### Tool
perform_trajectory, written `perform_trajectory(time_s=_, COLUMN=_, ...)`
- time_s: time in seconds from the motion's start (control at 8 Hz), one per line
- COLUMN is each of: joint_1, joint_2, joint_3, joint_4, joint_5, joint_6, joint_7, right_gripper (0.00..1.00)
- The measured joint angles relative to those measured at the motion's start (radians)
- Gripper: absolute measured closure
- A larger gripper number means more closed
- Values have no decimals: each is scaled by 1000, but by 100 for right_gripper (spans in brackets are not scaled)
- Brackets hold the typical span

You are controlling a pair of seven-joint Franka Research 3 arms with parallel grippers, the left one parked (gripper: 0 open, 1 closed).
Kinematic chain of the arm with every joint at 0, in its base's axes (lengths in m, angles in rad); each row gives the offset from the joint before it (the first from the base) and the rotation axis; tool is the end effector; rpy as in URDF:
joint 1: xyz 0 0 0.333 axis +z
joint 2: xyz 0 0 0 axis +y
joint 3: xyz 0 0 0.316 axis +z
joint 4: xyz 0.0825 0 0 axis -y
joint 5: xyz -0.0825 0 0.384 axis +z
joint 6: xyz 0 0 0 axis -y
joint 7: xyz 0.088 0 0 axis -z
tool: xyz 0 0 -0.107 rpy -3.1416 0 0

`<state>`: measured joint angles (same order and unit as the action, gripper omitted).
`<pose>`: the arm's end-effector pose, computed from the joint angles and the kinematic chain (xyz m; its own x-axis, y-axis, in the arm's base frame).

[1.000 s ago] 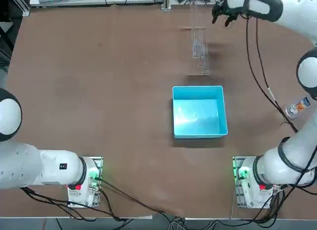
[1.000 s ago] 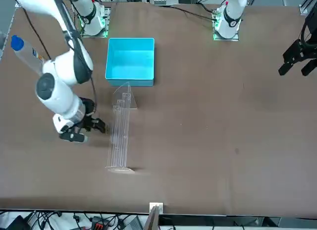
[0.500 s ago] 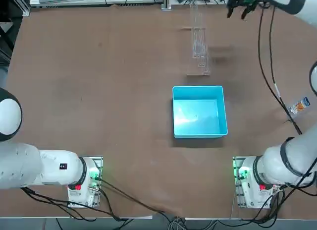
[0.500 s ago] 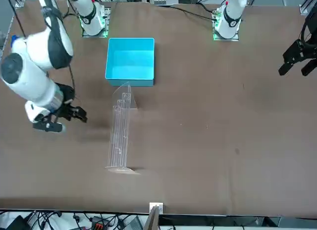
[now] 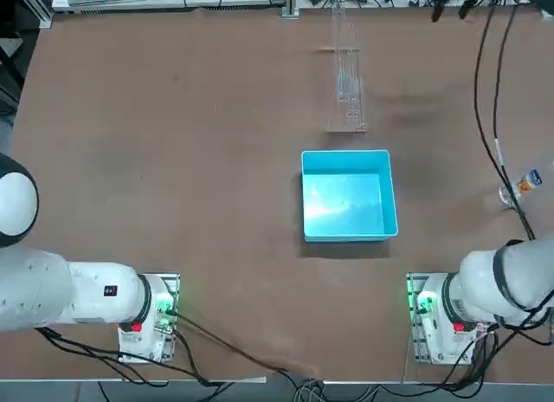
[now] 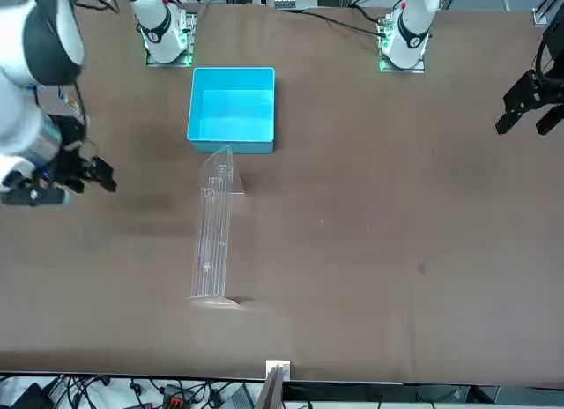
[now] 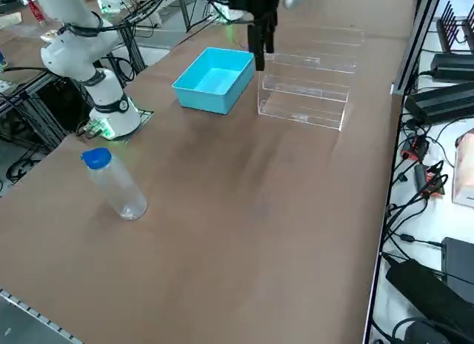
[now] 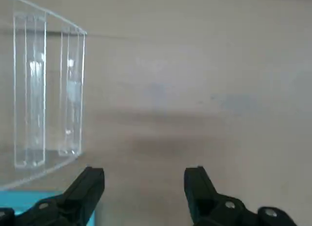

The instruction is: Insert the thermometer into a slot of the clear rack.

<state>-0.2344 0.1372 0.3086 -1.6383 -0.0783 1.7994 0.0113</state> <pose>0.6065 0.0283 0.5363 0.9966 0.0766 0.0307 0.0755 -0.9965 0.0349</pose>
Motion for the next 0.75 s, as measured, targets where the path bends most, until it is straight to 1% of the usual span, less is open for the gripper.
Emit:
perform_trajectory(time_s=0.25, joint_1=-40, joint_2=-43, joint_3=-2, joint_4=0, joint_5=6, joint_6=-59, joint_7=-84, right_gripper=0)
perform_trajectory(time_s=0.38, joint_1=-45, joint_2=-52, joint_3=-12, joint_4=3, joint_5=16, joint_6=-77, joint_7=-103, right_gripper=0)
perform_trajectory(time_s=0.5, joint_1=-30, joint_2=-59, joint_3=-42, joint_4=18, joint_5=29, joint_6=-107, joint_7=-108, right_gripper=0)
perform_trajectory(time_s=0.62, joint_1=29, joint_2=-66, joint_3=-118, joint_4=44, joint_5=53, joint_6=-158, joint_7=-114, right_gripper=0)
perform_trajectory(time_s=0.75, joint_1=115, joint_2=-79, joint_3=-224, joint_4=66, joint_5=77, joint_6=-199, joint_7=-125, right_gripper=0)
